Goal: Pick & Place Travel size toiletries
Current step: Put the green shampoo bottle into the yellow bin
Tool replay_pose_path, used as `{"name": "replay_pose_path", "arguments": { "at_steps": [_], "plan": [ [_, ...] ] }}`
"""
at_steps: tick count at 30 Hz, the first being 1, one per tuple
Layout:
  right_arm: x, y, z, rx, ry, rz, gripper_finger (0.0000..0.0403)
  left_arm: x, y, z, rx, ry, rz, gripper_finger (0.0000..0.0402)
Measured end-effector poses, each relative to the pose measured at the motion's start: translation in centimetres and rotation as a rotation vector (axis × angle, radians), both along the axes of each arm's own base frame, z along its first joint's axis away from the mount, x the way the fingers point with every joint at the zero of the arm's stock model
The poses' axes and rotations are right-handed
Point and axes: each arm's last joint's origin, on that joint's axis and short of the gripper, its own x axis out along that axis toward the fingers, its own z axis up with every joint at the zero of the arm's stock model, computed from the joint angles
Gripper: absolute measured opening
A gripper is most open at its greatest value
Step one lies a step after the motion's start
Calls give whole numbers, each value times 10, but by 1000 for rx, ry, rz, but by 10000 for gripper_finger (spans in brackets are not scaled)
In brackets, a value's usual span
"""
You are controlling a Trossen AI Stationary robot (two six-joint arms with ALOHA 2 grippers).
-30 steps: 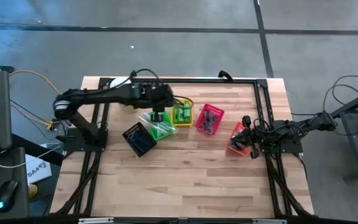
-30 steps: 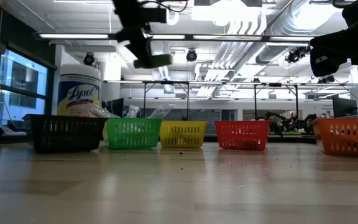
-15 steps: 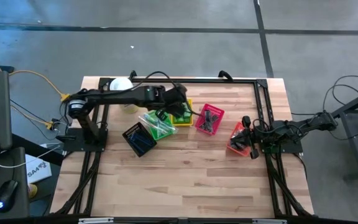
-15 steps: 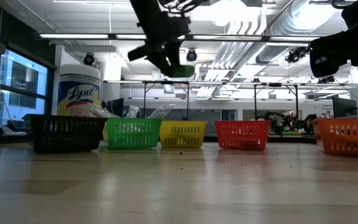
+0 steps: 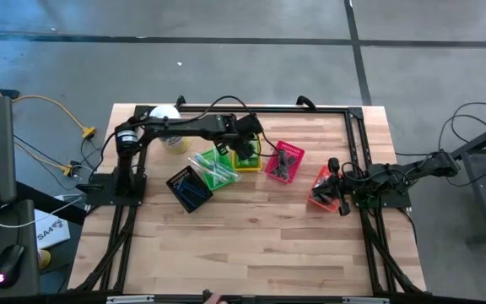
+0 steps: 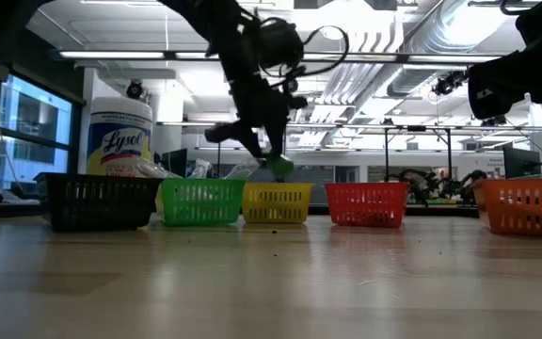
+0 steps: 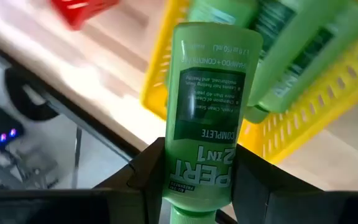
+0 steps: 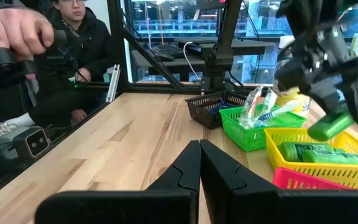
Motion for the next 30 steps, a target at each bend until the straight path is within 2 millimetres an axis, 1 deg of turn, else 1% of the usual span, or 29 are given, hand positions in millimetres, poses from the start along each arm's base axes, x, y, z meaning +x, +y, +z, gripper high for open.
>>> {"name": "replay_pose_path", "arguments": {
  "at_steps": [4,6,10,15,25,30],
  "plan": [
    [0,0,0,-17,-4,1,2,5,11,-11,38,28,-50,133],
    [0,0,0,-22,-6,0,2,4,14,-13,38,49,-67,133],
    [0,0,0,-24,-7,0,2,3,11,-14,10,74,-127,133],
    [0,0,0,-24,-8,0,2,3,9,-16,-47,65,-170,133],
    [0,0,1,-23,-11,0,2,9,9,-37,-101,108,-185,133],
    [0,0,1,-22,-15,0,2,10,9,-39,-115,106,-171,138]
  ]
}}
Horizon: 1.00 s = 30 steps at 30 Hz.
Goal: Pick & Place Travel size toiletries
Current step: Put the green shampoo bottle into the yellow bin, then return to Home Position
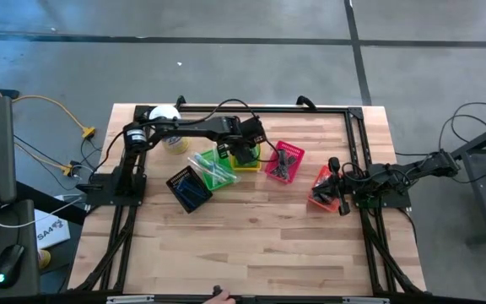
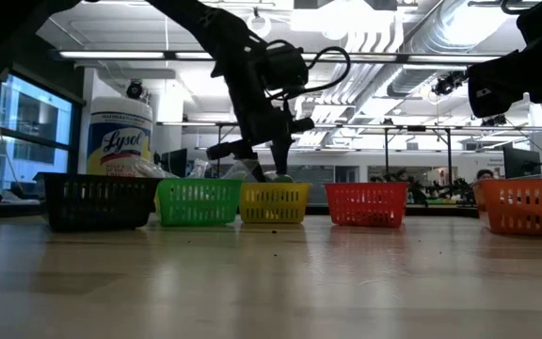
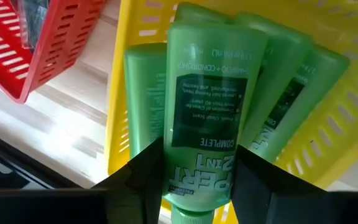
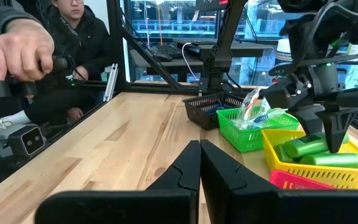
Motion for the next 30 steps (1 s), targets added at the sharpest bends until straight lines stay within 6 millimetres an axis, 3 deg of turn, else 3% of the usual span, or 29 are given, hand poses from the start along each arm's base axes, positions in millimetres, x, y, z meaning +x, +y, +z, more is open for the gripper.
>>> {"name": "replay_pose_path", "arguments": {
  "at_steps": [18,26,30],
  "plan": [
    [0,0,0,0,-1,0,2,1,-1,3,54,-33,126,250],
    [0,0,0,1,-1,0,2,-10,-31,38,150,-54,193,255],
    [0,0,0,5,-4,0,2,-28,-52,64,111,-79,269,253]
  ]
}}
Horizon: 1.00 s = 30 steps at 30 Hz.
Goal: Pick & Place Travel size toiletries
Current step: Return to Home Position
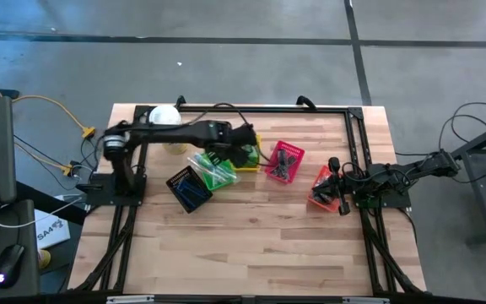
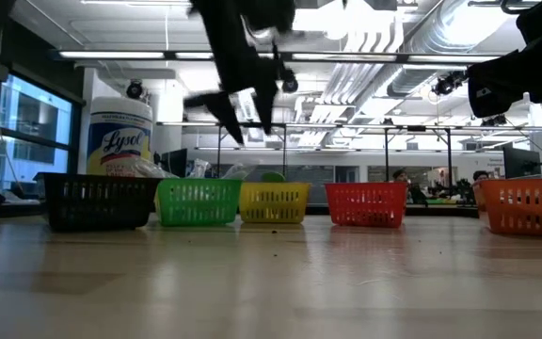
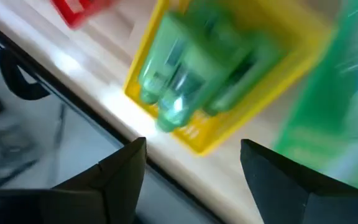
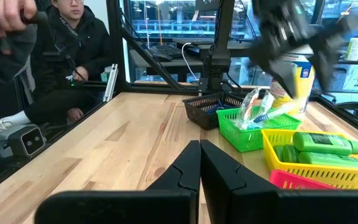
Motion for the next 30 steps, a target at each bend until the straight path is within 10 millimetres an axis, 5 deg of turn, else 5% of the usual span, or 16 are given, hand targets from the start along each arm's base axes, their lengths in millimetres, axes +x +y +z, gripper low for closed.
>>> {"name": "replay_pose_path", "arguments": {
  "at_steps": [8,12,19,24,30],
  "plan": [
    [0,0,0,0,0,1,2,-59,-10,80,-404,-436,330,180],
    [0,0,0,1,-1,1,2,-81,-14,95,-624,-627,434,123],
    [0,0,0,39,5,10,2,-111,-24,80,-785,-815,367,12],
    [0,-6,2,-12,-21,-148,2,-134,-36,56,-1019,-1000,180,5],
    [1,-11,1,-14,-13,-117,2,-159,-43,7,-1117,-1059,131,1]
  ]
}}
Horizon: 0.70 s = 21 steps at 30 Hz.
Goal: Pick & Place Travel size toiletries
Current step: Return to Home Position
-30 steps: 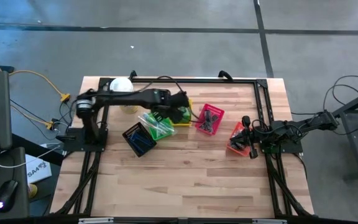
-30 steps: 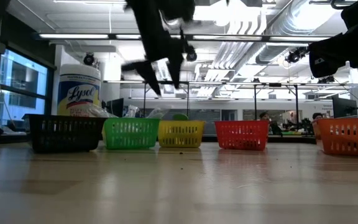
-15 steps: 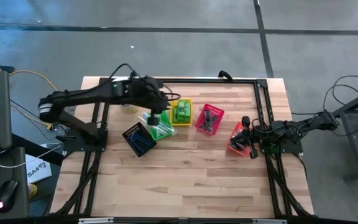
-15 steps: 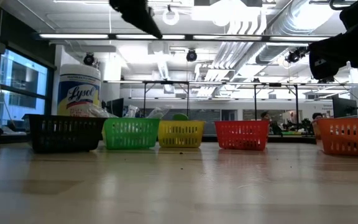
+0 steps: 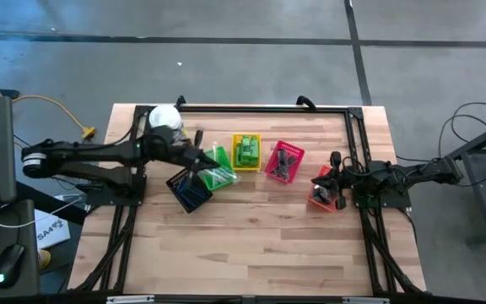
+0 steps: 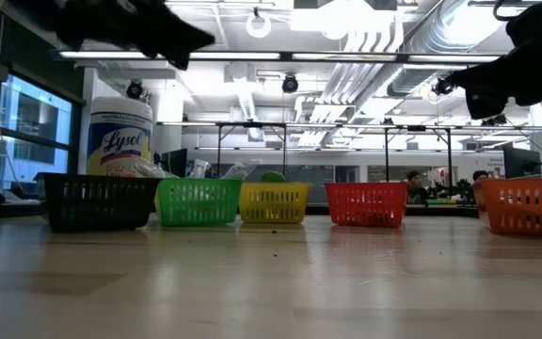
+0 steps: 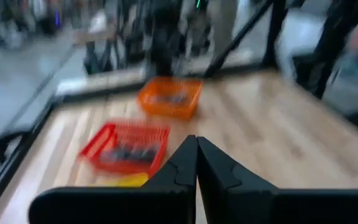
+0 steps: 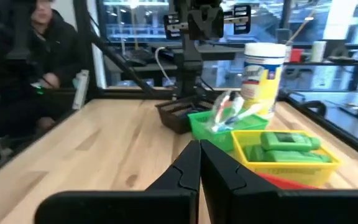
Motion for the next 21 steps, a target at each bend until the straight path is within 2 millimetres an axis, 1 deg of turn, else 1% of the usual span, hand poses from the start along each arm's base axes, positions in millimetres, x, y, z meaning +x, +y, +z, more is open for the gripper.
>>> {"name": "replay_pose_path", "arguments": {
  "at_steps": [2,5,7,9,12,16,18,21],
  "plan": [
    [0,-1,0,24,-2,24,2,-9,-3,-11,-23,-81,-22,1],
    [0,0,0,52,3,52,2,-24,-6,-36,-38,-100,-5,0],
    [0,-1,0,70,3,47,2,-34,-8,-44,-38,-128,2,0],
    [0,-1,0,74,3,46,2,-44,-13,-48,-45,-150,13,0],
    [0,0,0,79,3,48,2,-57,-22,-55,-36,-120,74,0],
    [0,0,0,79,2,56,2,-78,-36,-51,52,-108,112,0],
    [0,0,0,80,-1,71,2,-85,-41,-52,88,-163,94,0],
    [0,1,2,81,-18,87,2,-89,-43,-61,139,-198,87,0]
  ]
}}
